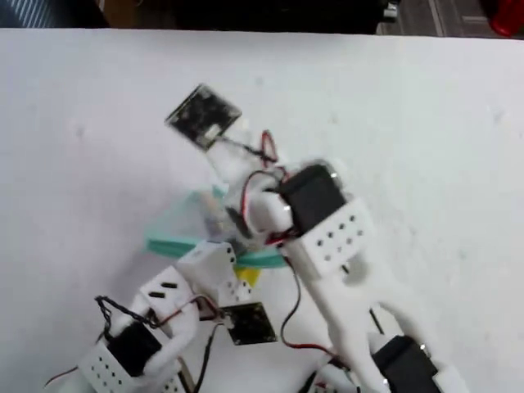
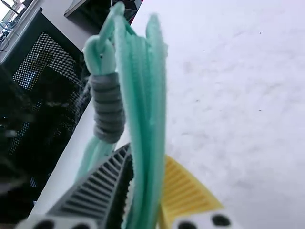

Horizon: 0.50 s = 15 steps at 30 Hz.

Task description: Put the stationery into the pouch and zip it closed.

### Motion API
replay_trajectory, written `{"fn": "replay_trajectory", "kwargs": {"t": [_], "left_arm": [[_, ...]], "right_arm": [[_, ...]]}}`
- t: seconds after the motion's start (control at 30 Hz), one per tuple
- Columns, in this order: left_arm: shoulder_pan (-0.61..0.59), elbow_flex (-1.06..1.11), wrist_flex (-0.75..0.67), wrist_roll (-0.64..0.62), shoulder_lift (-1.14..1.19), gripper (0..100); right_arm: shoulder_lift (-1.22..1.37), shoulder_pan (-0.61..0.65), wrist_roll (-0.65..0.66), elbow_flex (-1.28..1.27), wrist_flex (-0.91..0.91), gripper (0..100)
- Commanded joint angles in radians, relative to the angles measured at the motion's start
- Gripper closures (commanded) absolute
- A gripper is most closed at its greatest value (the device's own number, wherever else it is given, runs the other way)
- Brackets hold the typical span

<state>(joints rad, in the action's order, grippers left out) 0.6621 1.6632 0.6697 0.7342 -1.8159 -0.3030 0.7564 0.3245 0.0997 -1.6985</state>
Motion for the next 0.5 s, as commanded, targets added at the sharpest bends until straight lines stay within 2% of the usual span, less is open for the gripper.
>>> {"fn": "replay_trajectory", "kwargs": {"t": [0.0, 0.3, 0.47], "left_arm": [[0.008, -0.009, -0.011, -0.006, -0.008, 98], [0.008, -0.009, -0.011, -0.005, -0.008, 98], [0.008, -0.012, -0.011, -0.005, -0.008, 98]], "right_arm": [[-0.002, 0.019, 0.052, -0.072, -0.030, 77.9], [0.010, -0.010, 0.094, -0.203, -0.028, 77.9], [0.196, -0.013, 0.091, -0.210, -0.028, 78.3]]}}
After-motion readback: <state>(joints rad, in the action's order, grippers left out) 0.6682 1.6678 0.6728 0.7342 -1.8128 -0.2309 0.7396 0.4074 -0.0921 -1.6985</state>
